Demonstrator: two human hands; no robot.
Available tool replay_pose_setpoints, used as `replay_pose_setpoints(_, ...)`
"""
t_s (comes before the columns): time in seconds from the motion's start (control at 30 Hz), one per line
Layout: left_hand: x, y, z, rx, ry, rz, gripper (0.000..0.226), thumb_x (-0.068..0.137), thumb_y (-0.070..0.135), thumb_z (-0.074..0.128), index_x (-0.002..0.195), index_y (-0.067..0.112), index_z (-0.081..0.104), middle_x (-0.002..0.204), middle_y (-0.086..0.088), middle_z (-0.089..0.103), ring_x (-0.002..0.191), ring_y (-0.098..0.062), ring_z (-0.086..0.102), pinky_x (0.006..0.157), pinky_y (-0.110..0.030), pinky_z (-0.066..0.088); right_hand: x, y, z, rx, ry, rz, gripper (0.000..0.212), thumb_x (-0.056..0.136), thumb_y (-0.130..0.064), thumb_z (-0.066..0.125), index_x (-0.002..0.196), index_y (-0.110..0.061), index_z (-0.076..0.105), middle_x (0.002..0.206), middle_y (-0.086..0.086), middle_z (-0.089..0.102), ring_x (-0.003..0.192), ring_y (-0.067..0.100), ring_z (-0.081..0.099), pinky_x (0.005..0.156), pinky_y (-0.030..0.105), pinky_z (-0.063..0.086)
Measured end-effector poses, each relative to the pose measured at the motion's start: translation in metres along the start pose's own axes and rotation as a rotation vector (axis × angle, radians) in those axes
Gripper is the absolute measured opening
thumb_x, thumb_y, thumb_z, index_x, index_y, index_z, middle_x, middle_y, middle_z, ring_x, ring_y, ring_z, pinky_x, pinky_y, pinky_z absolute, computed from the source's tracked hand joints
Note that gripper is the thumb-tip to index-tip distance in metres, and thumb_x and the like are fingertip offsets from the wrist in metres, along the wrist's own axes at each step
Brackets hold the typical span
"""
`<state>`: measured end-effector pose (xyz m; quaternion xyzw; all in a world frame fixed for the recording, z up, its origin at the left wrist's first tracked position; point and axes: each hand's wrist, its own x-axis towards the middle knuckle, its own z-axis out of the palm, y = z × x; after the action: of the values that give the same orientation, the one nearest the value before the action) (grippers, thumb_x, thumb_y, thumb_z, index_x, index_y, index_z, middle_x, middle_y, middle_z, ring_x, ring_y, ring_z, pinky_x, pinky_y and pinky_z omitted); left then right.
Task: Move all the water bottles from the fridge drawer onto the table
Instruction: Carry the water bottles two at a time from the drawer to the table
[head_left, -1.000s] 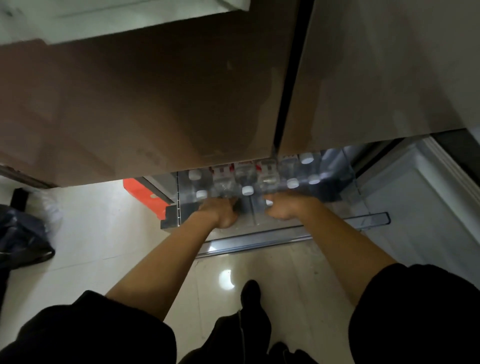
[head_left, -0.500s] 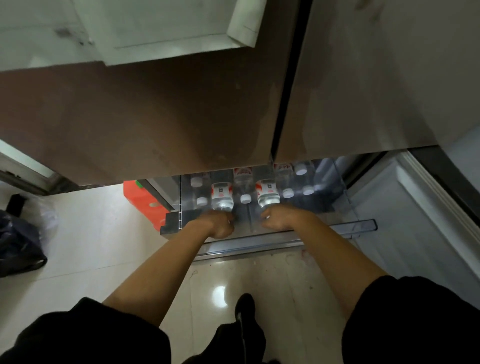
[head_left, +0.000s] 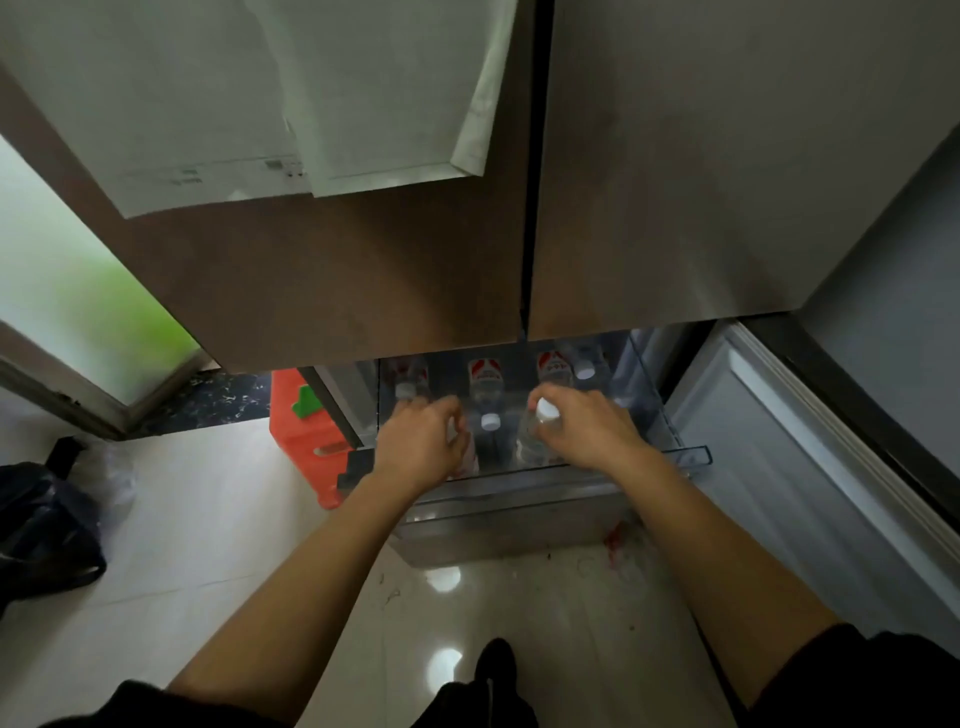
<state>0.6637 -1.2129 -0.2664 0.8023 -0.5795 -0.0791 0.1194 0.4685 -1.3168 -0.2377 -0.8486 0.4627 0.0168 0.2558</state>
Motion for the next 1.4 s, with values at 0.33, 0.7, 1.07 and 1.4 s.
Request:
replay_pose_setpoints(0.33,-0.026,0.007,0.039,-0.34,0.154,-0.219,0.061,0.081,0.041,0.073,0.132,0.022,0.046,0.123,-0.008,0.045,0.116,-0.027,0.048,0.083,-0.033,0.048,-0.011,0.008,0.054,0.267,0.102,0.154,0.074,0.075,-0.052,0.076,0.136,-0.037,0.038,0.137,0.007,0.04,0.125,0.031,0.047,0.1,0.042,0.046)
replay_pose_setpoints(0.7,-0.021,0.002,0.049,-0.471,0.079,-0.403,0.067,0.074,0.052,0.075,0.122,0.016,0.046,0.109,-0.009,0.07,0.097,-0.032,0.067,0.083,-0.043,0.056,0.006,0.006,0.07,0.362,0.168,0.266,0.087,0.075,-0.051,0.079,0.145,-0.031,0.031,0.134,0.0,0.06,0.122,0.027,0.057,0.094,0.037,0.045)
replay_pose_setpoints(1.07,-0.062,0.032,-0.017,-0.743,0.503,-0.402,0.053,0.068,0.042,0.086,0.11,0.038,0.054,0.103,0.015,0.066,0.1,-0.011,0.064,0.091,-0.034,0.054,-0.024,-0.009,0.026,0.651,0.337,-0.034,0.083,0.07,-0.036,0.089,0.137,-0.036,0.04,0.127,-0.006,0.062,0.113,0.018,0.06,0.096,0.038,0.051)
replay_pose_setpoints(1.4,-0.203,0.081,-0.083,-0.65,0.883,-0.524,0.069,0.069,0.038,0.089,0.129,0.028,0.058,0.121,0.009,0.066,0.11,-0.011,0.062,0.094,-0.037,0.056,-0.107,-0.061,0.005,0.788,0.192,-0.502,0.087,0.074,-0.027,0.087,0.145,-0.035,0.038,0.139,-0.006,0.055,0.126,0.012,0.051,0.1,0.029,0.045)
